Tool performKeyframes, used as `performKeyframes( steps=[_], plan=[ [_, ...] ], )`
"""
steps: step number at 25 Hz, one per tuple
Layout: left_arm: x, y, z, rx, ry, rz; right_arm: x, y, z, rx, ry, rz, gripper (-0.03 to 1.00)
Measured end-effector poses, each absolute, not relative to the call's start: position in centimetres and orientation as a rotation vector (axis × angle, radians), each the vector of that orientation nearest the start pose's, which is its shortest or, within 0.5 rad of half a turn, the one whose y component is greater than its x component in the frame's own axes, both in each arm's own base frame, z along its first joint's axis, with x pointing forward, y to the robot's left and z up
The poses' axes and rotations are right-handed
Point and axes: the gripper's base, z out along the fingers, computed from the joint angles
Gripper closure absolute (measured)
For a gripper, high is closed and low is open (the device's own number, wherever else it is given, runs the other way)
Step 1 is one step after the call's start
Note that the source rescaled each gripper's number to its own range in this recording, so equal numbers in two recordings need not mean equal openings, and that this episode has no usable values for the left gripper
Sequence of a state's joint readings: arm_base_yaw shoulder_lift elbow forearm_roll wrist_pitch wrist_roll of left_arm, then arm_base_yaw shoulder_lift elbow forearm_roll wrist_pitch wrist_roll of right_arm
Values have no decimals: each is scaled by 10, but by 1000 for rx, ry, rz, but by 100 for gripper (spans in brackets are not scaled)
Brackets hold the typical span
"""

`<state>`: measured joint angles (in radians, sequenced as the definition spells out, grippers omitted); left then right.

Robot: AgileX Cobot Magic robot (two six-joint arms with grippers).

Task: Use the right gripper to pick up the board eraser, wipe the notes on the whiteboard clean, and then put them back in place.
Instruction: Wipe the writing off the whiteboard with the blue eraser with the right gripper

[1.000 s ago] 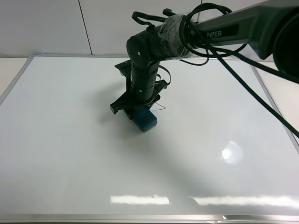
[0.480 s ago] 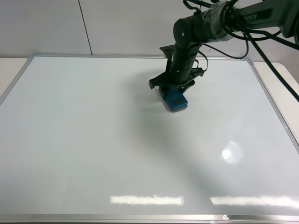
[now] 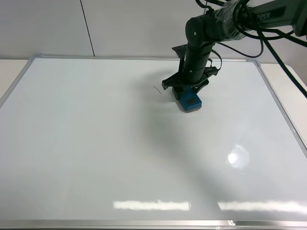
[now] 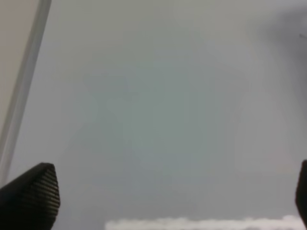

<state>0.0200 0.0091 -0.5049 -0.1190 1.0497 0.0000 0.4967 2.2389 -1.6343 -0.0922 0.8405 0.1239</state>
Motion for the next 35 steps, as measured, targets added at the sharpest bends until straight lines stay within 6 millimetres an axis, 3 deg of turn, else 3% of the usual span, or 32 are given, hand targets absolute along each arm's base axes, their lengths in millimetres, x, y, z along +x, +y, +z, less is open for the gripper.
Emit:
performKeyframes(
  steps=[6, 10, 19, 26, 35],
  plan=[
    [-4, -9, 280, -16, 2034, -130, 363, 281, 127, -800, 2756, 110, 96],
    [-4, -9, 280, -16, 2034, -130, 342, 314, 124, -805, 2717, 199, 96],
    [-4, -9, 280, -16, 2034, -130, 341, 316, 125, -746, 2736, 222, 96],
    [-4, -9, 280, -16, 2034, -130, 373, 334, 148, -730, 2730, 209, 96],
    [-4, -9, 280, -16, 2034, -130, 389, 338, 132, -762, 2799, 99, 96]
  ],
)
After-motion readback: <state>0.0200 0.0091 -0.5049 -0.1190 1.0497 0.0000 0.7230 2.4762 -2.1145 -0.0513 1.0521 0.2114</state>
